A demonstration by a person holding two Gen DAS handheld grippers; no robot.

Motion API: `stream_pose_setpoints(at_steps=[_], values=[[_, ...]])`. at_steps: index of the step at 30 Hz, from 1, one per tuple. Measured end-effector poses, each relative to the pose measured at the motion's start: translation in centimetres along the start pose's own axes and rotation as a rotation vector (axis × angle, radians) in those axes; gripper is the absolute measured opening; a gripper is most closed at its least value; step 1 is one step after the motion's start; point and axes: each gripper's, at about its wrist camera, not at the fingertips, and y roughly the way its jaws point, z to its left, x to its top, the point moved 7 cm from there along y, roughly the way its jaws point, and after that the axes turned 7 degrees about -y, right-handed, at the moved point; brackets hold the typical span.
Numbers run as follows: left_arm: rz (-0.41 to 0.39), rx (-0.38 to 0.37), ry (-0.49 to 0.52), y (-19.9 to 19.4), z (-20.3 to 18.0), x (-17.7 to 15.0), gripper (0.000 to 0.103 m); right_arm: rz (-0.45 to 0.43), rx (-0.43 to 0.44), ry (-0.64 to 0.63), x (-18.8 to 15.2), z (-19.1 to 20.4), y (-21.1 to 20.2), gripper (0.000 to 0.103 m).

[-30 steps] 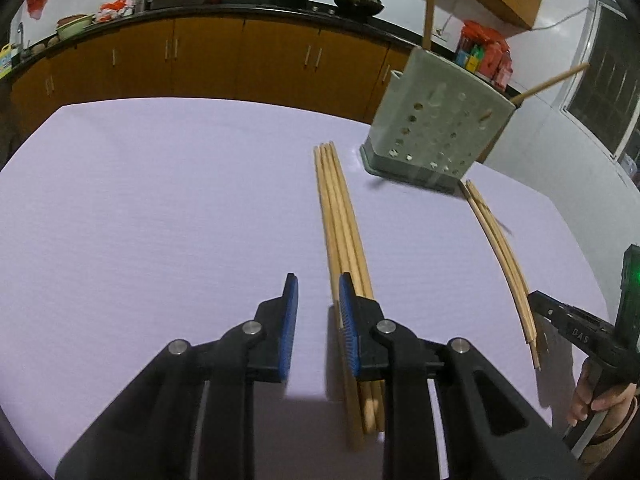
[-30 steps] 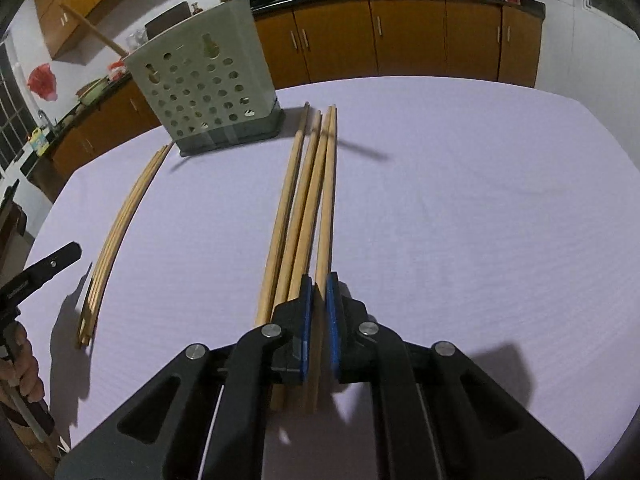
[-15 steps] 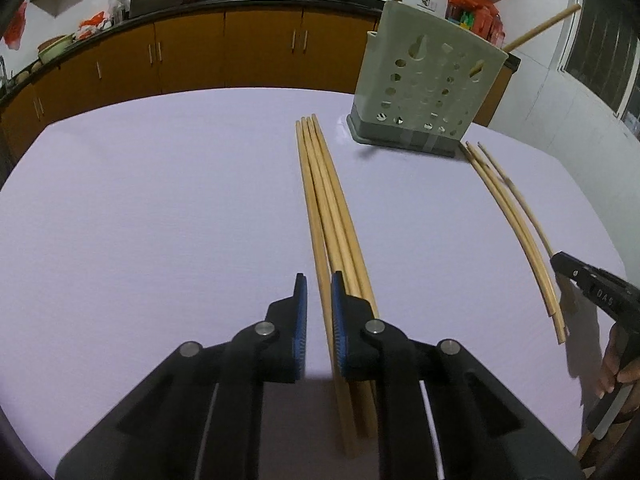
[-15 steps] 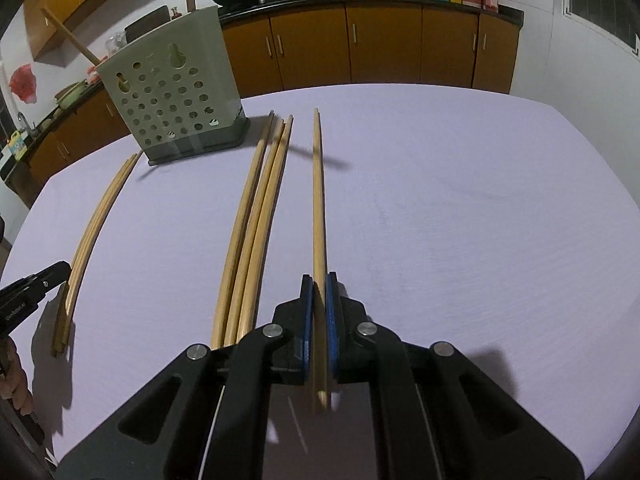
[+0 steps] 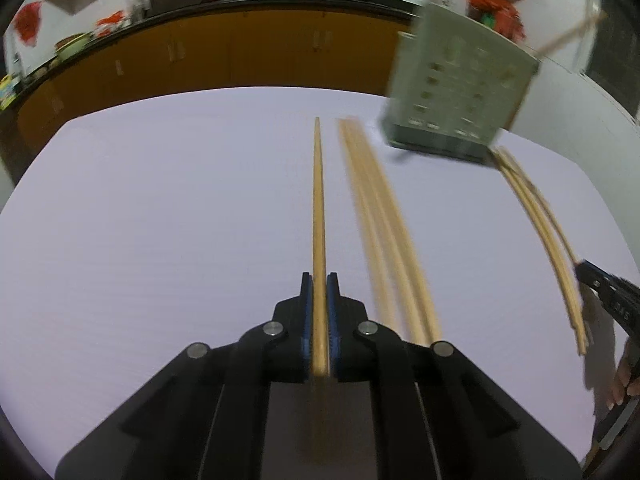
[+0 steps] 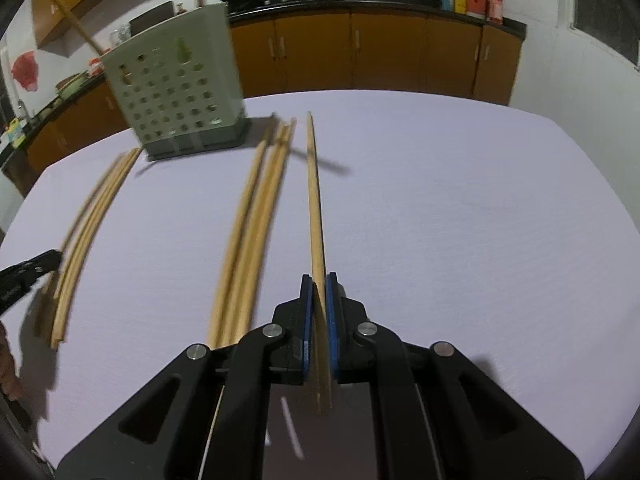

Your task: Organize utensils

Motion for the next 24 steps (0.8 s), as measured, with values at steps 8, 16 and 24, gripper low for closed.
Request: stream_pose_setpoints(at_steps=[8, 16, 24], values=[[-0.023, 0.020, -0.024, -0.2, 2.4, 0.2, 0.009, -0.009, 0.009, 0.032, -0.1, -1.2, 0.0, 0.008], [-0.021, -0.011, -0.059, -0.4, 2.9, 0.4, 0.009, -0.007, 0.008, 0.027, -0.1, -1.1, 0.0, 0.008], [-0.022, -0.010, -0.071, -0.3, 2.8, 0.4, 0.009, -0.007, 0.006, 0.024, -0.1, -1.1, 0.0, 0.008]])
